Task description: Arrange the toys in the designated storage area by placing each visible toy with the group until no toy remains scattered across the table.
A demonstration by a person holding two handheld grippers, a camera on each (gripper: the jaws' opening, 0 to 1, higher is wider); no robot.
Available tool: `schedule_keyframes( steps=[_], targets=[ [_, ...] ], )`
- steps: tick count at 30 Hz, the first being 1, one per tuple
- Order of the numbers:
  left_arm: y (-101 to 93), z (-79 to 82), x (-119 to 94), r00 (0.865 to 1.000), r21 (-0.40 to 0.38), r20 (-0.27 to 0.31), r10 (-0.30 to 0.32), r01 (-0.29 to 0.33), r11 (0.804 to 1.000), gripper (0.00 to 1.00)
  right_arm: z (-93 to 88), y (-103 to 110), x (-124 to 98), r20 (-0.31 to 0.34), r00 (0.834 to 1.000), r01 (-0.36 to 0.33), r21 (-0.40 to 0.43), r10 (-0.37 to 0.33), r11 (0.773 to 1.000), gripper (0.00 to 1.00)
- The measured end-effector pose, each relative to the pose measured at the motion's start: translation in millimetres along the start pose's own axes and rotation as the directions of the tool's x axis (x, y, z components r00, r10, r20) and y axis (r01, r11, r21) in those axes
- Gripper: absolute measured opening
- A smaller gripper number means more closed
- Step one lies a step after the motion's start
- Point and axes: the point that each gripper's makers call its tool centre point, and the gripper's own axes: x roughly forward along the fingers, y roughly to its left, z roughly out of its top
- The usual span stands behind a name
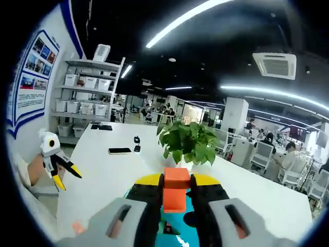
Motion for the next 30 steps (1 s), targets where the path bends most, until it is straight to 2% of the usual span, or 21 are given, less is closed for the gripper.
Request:
schedule_keyframes(
  steps=[5,16,17,19,30],
  targets=[
    [0.9,1.3,-1.2,1.0,0.0,0.005,0.002,-0.002,1.0,0.45,-5.1,-0.9,14.2,-0.013,1.0,0.025,0.058,-0.024,0.998,0.2],
    [2.6,0.1,-1.8,1.0,-0.001,0.004,0.002,-0.002,1.0,0.45,-18.8,5.6,28.5,-0.057,0.998,0.029,0.02,-0.028,0.999,0.2],
    [2.7,0.2,-1.9,1.0,-0.001,0.004,0.002,-0.002,1.0,0.45,-16.7,4.6,28.4,-0.034,0.999,0.038,0.019,-0.037,0.999,0.2],
    [3.5,0.1,-2.1,1.0,-0.003,0.005,0.006,-0.006,1.0,0.45,-17.1,3.8,29.7,-0.031,0.999,0.038,0.023,-0.038,0.999,0.2],
    [2.6,0.0,-1.5,1.0,-0.002,0.004,0.003,-0.003,1.0,0.45,-20.7,-1.1,29.8,-0.059,0.998,0.026,0.077,-0.021,0.997,0.21]
  ],
)
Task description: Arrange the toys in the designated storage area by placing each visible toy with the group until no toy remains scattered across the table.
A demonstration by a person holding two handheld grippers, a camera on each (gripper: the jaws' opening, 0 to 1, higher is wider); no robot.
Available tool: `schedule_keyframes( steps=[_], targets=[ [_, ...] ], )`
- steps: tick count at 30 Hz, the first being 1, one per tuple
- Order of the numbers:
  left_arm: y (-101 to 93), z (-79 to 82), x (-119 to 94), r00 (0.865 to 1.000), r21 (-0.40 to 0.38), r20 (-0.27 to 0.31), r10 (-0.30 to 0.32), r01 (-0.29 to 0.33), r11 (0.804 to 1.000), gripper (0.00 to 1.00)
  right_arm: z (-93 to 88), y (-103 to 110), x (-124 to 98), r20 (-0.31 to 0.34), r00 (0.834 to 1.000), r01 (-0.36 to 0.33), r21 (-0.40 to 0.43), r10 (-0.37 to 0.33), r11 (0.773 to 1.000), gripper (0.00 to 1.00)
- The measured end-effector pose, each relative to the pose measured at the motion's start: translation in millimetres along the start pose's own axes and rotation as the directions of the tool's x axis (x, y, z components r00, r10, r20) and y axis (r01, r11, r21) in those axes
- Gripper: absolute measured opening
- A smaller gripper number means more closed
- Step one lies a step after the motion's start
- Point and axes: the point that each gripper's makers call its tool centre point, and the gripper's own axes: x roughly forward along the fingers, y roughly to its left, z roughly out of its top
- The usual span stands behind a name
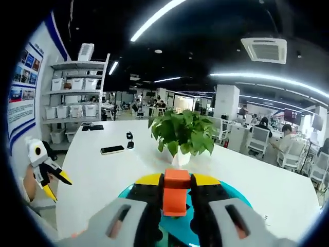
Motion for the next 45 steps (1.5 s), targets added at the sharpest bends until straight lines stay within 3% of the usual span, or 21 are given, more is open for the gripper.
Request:
schedule_keyframes(
  steps=[1,3,6,8,12,13,15,17,23,27,30,34,36,39,41,43,45],
  targets=[
    [0.0,-0.1,0.0,1.0,0.0,0.0,0.0,0.0,1.0,0.45,-0.3,-0.8,-0.4,0.001,1.0,-0.002,0.002,0.002,1.0,0.2],
    [0.3,0.2,-0.4,1.0,0.0,0.001,0.002,-0.002,1.0,0.45,0.6,5.0,0.8,0.027,0.995,-0.096,-0.036,0.097,0.995,0.2],
    [0.0,0.2,-0.9,1.0,0.001,0.001,0.002,-0.002,1.0,0.45,-0.4,3.3,0.3,0.03,0.986,-0.163,-0.017,0.163,0.986,0.2],
    [0.5,0.0,-0.7,1.0,0.001,0.0,0.003,-0.003,1.0,0.45,-0.1,8.7,-0.6,0.022,0.96,-0.274,-0.11,0.278,0.955,0.2],
    [-1.1,-1.3,1.1,1.0,-0.002,-0.005,-0.001,0.001,1.0,0.45,-1.3,7.2,0.7,0.001,0.916,-0.401,-0.057,0.402,0.914,0.2],
    [-1.8,-1.1,1.2,1.0,0.002,-0.006,-0.003,0.003,1.0,0.45,-1.0,9.4,1.1,0.003,0.901,-0.433,-0.079,0.434,0.898,0.2],
    [-2.3,0.4,1.0,1.0,0.005,-0.005,-0.004,0.004,1.0,0.45,-1.6,9.9,2.7,-0.014,0.893,-0.45,-0.089,0.451,0.889,0.2],
    [-1.7,2.3,0.5,1.0,0.005,0.0,-0.003,0.003,1.0,0.45,-1.5,16.8,3.9,-0.035,0.863,-0.503,-0.16,0.504,0.849,0.2],
    [-0.1,2.9,0.5,1.0,0.006,0.0,0.0,0.0,1.0,0.45,-4.6,21.3,9.3,-0.038,0.819,-0.573,-0.078,0.572,0.816,0.2],
    [1.3,2.3,1.1,1.0,0.002,-0.001,0.001,-0.001,1.0,0.45,-1.9,23.4,12.9,-0.007,0.812,-0.583,-0.024,0.583,0.812,0.2],
    [1.8,1.2,1.6,1.0,0.0,-0.004,0.0,0.0,1.0,0.45,-5.7,22.5,16.4,-0.01,0.824,-0.565,0.053,0.566,0.823,0.2],
    [2.2,1.3,0.6,1.0,0.0,-0.003,0.001,-0.001,1.0,0.45,-6.3,21.4,8.8,-0.004,0.824,-0.566,0.052,0.567,0.823,0.21],
    [2.7,0.8,0.6,1.0,0.0,-0.004,0.001,-0.001,1.0,0.45,-6.8,22.5,1.4,-0.016,0.818,-0.575,-0.009,0.575,0.818,0.21],
    [2.2,0.1,0.7,1.0,-0.001,-0.005,0.0,0.0,1.0,0.45,-8.6,19.8,-7.5,-0.033,0.826,-0.564,-0.074,0.563,0.823,0.21],
    [1.8,-0.3,0.8,1.0,0.0,-0.006,-0.001,0.001,1.0,0.45,-8.2,19.5,-15.1,-0.031,0.828,-0.561,-0.067,0.56,0.825,0.21],
    [1.1,0.0,0.8,1.0,0.0,-0.006,-0.001,0.001,1.0,0.45,-14.2,11.5,-20.2,-0.073,0.838,-0.545,-0.123,0.54,0.829,0.2],
    [0.2,0.5,0.9,1.0,0.002,-0.005,-0.002,0.002,1.0,0.45,-31.7,1.1,-24.2,-0.157,0.85,-0.522,-0.124,0.503,0.844,0.2]
  ],
)
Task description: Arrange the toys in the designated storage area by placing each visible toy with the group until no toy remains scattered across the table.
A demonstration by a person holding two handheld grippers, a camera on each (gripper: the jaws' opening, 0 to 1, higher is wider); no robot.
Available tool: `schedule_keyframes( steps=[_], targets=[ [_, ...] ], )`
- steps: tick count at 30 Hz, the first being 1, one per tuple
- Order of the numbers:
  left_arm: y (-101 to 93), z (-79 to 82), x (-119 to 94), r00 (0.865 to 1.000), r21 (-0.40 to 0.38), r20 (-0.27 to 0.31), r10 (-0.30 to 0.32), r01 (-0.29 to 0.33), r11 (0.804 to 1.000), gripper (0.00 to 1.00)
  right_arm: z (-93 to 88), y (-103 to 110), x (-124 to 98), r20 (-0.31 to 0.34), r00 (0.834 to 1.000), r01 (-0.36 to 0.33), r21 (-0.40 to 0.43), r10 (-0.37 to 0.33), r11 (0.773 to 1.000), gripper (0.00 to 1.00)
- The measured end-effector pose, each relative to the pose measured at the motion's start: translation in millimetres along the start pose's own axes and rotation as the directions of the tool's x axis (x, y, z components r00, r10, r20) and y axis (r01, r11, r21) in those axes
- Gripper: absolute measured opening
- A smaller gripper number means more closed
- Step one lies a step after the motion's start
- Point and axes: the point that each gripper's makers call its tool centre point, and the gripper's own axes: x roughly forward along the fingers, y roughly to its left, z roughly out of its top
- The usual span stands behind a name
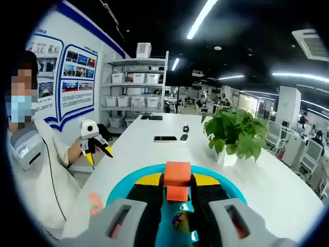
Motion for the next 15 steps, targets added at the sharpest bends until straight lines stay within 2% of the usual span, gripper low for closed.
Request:
schedule_keyframes(
  steps=[1,3,4,6,8,11,13,15],
  targets=[
    [-0.3,0.0,0.1,1.0,0.001,-0.001,0.0,0.0,1.0,0.45,-6.7,-0.4,-1.9,-0.033,0.999,-0.006,-0.001,0.006,1.0,0.2],
    [-1.2,-0.1,1.1,1.0,0.002,-0.002,-0.002,0.002,1.0,0.45,-18.2,2.3,-2.8,-0.076,0.997,-0.034,-0.059,0.029,0.998,0.2],
    [-1.6,-0.7,2.0,1.0,0.002,-0.005,-0.003,0.003,1.0,0.45,-23.9,-3.4,-1.2,-0.11,0.994,-0.018,-0.102,0.006,0.995,0.2],
    [-2.4,-1.2,3.0,1.0,0.0,-0.007,-0.005,0.005,1.0,0.45,-12.7,-4.2,3.5,-0.064,0.997,-0.035,-0.062,0.031,0.997,0.2],
    [-3.7,-1.3,3.7,1.0,0.004,-0.011,-0.006,0.006,1.0,0.45,-3.5,-6.7,7.5,-0.027,0.999,-0.027,0.001,0.027,1.0,0.2],
    [-4.3,1.4,3.6,1.0,0.006,-0.004,-0.01,0.01,1.0,0.45,4.1,-6.1,16.1,-0.019,0.999,-0.031,-0.014,0.031,0.999,0.22],
    [-2.9,1.8,3.2,1.0,0.003,-0.001,-0.008,0.008,1.0,0.45,15.2,-3.4,19.4,0.025,0.999,-0.041,0.033,0.04,0.999,0.3],
    [-1.4,-0.7,3.2,1.0,0.001,-0.008,-0.006,0.006,1.0,0.45,22.9,-4.9,18.5,0.055,0.998,-0.022,0.034,0.02,0.999,0.29]
  ],
)
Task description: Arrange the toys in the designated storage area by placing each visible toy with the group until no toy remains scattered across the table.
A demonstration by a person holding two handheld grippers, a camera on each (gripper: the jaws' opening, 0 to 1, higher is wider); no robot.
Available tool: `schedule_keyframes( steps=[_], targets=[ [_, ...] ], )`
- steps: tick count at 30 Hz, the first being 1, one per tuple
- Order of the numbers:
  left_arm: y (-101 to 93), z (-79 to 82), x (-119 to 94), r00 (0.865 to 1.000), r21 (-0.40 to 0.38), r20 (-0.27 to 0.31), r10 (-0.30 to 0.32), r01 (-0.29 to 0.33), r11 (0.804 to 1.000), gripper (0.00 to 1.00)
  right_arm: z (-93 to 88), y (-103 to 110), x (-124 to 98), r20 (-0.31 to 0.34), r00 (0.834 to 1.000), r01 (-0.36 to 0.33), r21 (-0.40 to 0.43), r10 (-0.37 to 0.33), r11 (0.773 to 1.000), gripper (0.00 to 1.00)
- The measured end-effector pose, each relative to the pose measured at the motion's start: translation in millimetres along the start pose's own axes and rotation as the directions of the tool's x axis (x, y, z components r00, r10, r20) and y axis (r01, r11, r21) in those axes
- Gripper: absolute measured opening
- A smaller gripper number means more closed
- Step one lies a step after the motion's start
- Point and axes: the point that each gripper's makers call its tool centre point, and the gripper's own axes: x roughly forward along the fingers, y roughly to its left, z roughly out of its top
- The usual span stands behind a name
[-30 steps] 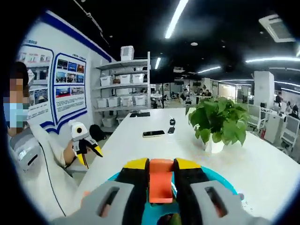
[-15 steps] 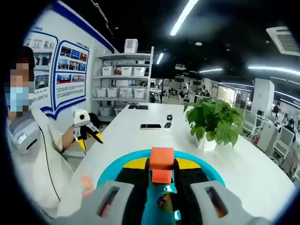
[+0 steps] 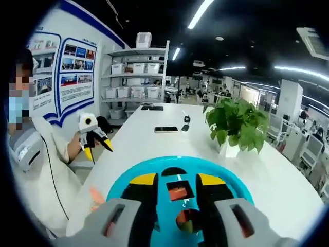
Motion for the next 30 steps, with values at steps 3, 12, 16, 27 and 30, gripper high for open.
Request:
schedule_keyframes(
  steps=[3,12,16,27,30],
  targets=[
    [1.6,-2.9,-0.5,1.0,-0.004,-0.005,0.001,-0.001,1.0,0.45,12.4,-11.1,-4.4,0.038,0.994,0.099,0.019,-0.1,0.995,0.28],
    [1.5,-2.9,0.4,1.0,-0.013,-0.001,0.002,-0.002,1.0,0.45,62.4,-12.2,-35.2,0.225,0.952,0.182,0.123,-0.206,0.976,0.43],
    [2.3,-0.8,0.0,1.0,-0.012,0.004,0.005,-0.005,1.0,0.45,75.0,16.3,-48.0,0.251,0.944,0.208,0.056,-0.215,0.977,0.41],
    [-1.1,-3.1,-0.1,1.0,-0.007,-0.005,0.002,-0.002,1.0,0.45,69.8,62.8,-73.3,0.269,0.941,0.234,-0.078,-0.205,0.969,0.3],
    [-1.2,0.4,-0.9,1.0,-0.006,0.004,0.005,-0.005,1.0,0.45,68.6,65.1,-81.9,0.26,0.941,0.235,-0.037,-0.218,0.971,0.33]
  ],
)
